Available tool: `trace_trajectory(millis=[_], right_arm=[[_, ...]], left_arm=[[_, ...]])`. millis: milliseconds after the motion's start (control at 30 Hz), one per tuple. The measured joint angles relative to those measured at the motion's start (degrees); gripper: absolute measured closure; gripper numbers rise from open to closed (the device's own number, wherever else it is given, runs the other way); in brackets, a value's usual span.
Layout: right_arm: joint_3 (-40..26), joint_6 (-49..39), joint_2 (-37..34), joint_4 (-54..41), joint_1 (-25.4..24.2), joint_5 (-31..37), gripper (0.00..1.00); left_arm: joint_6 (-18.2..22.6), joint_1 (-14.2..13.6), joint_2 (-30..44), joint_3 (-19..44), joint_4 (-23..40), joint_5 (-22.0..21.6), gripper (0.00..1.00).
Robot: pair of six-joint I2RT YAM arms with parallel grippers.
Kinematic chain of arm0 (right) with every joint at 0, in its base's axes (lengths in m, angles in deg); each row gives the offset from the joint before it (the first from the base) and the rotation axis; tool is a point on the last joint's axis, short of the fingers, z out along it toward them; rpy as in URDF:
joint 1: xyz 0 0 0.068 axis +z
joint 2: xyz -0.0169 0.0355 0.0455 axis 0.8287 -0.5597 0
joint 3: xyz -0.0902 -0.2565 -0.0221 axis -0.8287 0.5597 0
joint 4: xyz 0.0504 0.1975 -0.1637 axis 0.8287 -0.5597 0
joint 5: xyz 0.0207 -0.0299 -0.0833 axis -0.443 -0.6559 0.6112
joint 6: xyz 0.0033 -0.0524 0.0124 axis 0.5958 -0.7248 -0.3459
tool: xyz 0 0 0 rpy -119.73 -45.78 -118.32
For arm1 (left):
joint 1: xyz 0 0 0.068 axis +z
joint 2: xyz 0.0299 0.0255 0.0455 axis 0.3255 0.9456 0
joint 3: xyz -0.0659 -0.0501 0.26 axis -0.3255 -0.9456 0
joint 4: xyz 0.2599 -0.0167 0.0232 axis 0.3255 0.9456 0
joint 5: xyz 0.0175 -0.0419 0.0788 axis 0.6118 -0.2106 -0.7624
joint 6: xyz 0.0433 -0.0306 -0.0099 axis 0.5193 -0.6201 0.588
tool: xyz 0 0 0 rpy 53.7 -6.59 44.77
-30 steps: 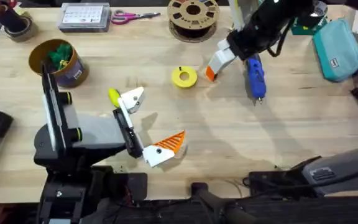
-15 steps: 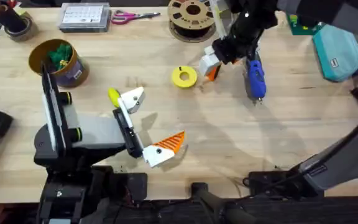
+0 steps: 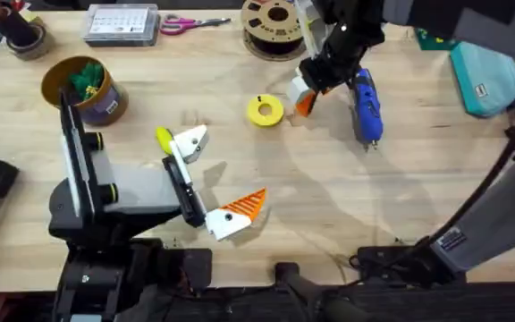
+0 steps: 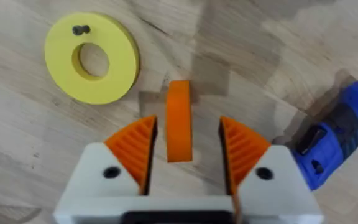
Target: Pick up the gripper from the table and insert it into the empty holder that is missing its gripper. Then pick up a screw, insert it into the mounting hole, and use the screwdriver to tighten it. Finally, clean up the table by picking up the vegetable and placing it into the bucket.
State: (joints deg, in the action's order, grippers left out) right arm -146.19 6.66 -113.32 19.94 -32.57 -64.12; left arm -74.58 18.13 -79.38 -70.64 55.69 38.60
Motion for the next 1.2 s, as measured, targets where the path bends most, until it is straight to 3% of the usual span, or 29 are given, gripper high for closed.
trace_trajectory(millis=[167,233,267,667,1000,1200], right_arm=[[0.0,0.2,0.0,0.0,-0.1,0.0,0.706],[0.0,0.3,0.0,0.0,-0.1,0.0,0.915],[0.0,0.6,0.0,0.1,-0.1,0.0,0.974],[-0.9,0.7,0.0,-3.2,-0.1,0.0,0.988],[-15.6,0.7,1.6,-13.6,-0.3,0.0,0.990],[-17.3,1.4,7.9,-13.4,-0.9,-1.5,0.990]], left_arm=[[0.0,0.0,0.0,0.0,0.0,0.0,0.015],[0.0,0.0,0.0,0.0,0.0,0.0,0.015],[0.0,0.0,0.0,0.0,0.0,0.0,0.015],[0.0,0.0,0.0,0.0,0.0,0.0,0.015],[0.0,0.0,0.0,0.0,0.0,0.0,0.015],[0.0,0.0,0.0,0.0,0.0,0.0,0.015]])
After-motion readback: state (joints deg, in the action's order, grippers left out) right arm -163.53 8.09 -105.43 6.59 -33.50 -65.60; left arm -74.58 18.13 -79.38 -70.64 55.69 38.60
